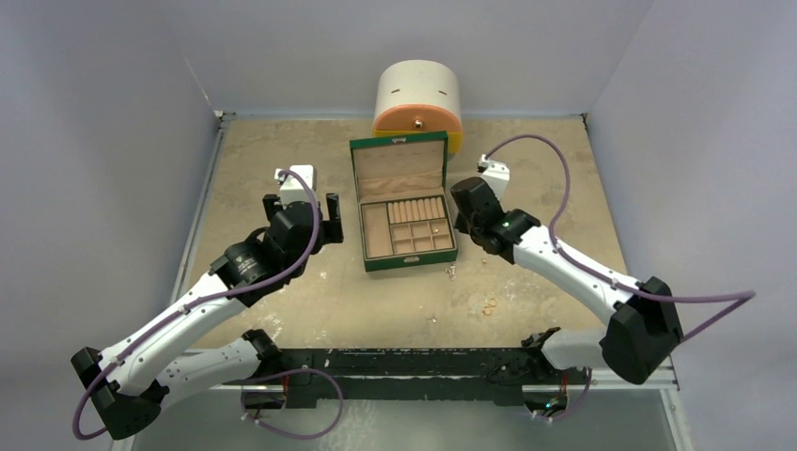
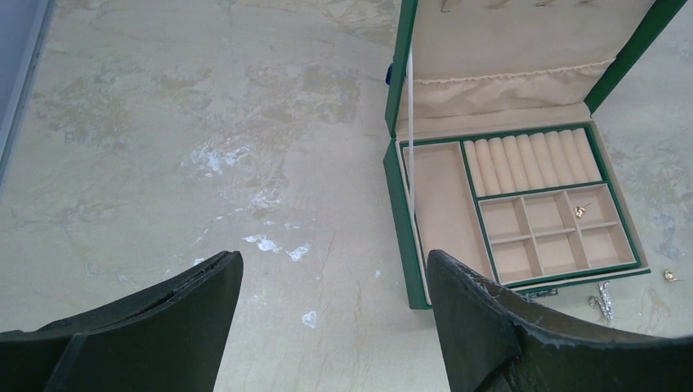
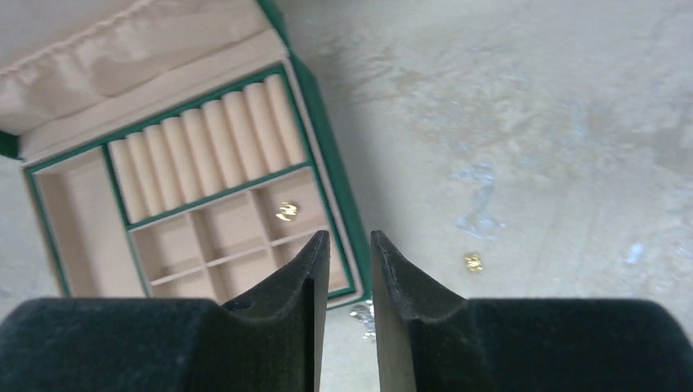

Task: Organize the mixed jewelry

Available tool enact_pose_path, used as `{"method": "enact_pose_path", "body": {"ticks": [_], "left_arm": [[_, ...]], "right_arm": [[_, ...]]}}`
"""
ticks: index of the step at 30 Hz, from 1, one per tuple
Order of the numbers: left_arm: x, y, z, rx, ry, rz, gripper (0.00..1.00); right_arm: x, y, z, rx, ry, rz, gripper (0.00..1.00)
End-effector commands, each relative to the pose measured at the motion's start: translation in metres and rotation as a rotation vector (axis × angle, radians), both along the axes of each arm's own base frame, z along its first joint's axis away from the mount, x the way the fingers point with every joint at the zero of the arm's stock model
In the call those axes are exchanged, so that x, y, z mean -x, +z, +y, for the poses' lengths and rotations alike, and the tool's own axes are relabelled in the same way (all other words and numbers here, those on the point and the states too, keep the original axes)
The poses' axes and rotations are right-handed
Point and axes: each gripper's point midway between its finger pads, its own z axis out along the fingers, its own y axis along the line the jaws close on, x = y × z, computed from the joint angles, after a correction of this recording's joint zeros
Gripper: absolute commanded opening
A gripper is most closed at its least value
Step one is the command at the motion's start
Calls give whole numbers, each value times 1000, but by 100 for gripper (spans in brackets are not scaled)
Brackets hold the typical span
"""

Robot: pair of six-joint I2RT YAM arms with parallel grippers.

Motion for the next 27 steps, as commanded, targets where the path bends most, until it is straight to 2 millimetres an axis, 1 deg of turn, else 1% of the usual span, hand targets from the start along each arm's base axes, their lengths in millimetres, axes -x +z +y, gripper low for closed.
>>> {"method": "enact_pose_path", "body": {"ticks": [1,3,4,5,8,12,17,22,27], "left_arm": [[-4,0,4,-24,14,-13,83],[-4,0,3,-25,13,-11,83],[-4,0,3,-26,13,-10,83],[-4,-1,3,-28,13,-9,83],[-5,-1,3,-30,14,-8,83],[-5,-2,3,-33,14,-5,83],[-5,-3,3,-35,16,-3,83],[-6,-4,3,-36,15,-1,83],[-5,-4,3,-36,13,0,83]], "right_arm": [[11,-5,-45,58,-108,2,28],[16,-15,-56,42,-126,25,28],[20,-23,-60,38,-130,41,28],[21,-25,-61,28,-129,42,28],[28,-43,-65,29,-139,78,28],[35,-68,-66,32,-140,138,28],[38,-94,-63,28,-128,197,28],[42,-111,-64,39,-125,239,28],[41,-117,-65,39,-126,249,28]]}}
